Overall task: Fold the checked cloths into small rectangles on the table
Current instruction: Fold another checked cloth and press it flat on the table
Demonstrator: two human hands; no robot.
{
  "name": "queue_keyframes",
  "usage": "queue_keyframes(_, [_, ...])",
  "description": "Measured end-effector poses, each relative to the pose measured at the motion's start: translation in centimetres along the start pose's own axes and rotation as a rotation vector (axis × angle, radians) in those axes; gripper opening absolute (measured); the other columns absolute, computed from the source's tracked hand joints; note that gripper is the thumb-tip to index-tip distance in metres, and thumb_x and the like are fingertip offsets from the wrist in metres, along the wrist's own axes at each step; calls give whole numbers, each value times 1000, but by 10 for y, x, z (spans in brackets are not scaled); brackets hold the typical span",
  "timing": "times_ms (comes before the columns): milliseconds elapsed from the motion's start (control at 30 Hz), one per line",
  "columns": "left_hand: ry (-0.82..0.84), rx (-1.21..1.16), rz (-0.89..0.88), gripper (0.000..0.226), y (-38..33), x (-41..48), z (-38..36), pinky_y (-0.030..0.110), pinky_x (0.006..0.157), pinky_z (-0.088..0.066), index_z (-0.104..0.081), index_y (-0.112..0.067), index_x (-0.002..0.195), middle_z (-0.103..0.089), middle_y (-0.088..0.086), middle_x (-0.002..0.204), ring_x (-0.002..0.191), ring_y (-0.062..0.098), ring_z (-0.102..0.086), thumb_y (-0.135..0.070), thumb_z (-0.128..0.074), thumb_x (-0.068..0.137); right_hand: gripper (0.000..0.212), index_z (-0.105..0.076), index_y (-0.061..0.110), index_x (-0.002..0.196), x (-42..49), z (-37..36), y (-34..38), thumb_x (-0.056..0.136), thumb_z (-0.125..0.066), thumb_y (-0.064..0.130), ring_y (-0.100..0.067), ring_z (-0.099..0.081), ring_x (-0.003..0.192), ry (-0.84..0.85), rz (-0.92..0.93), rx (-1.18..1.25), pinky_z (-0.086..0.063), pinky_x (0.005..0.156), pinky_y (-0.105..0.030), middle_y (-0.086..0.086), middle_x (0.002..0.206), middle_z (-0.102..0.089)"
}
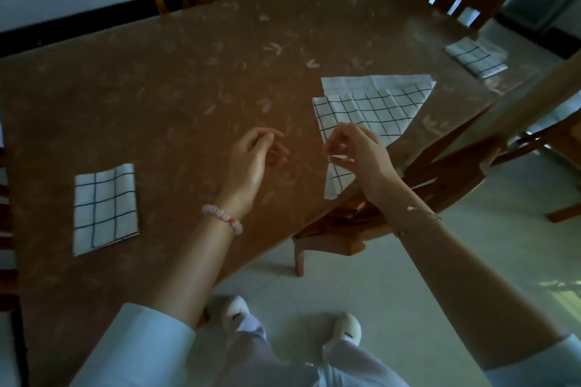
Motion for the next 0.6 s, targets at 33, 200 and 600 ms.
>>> queue_keyframes(33, [-14,-3,1,20,0,-4,-12,16,55,-49,-60,-5,88,-60,8,68,55,5,-60,-5,-42,97,28,-59,12,65,0,12,1,91,-49,17,-14,-59,70,12,4,-17,-48,72,-28,-1,67,-64])
queue_keyframes(200, [-74,-8,4,20,7,-21,-60,19,57,-51,-61,-6,88,-63,5,68,58,8,-61,-7,-42,97,26,-59,13,68,6,63,-5,91,-49,18,-12,-62,70,71,4,-62,-49,75,-30,-1,69,-65])
queue_keyframes(600, [-165,6,89,24,33,-11,-97,22,62,-52,-61,-10,85,-63,6,69,62,11,-62,-8,-41,98,25,-61,12,71,48,100,-14,92,-48,16,-13,-62,70,151,-32,-61,-49,70,-26,-2,71,-65])
Point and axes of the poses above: each hand's wrist, its own x-axis towards the middle knuckle, its own z-axis out of the back of the hand, y = z × x, the point moved 9 cm from there along x, towards the middle knuckle
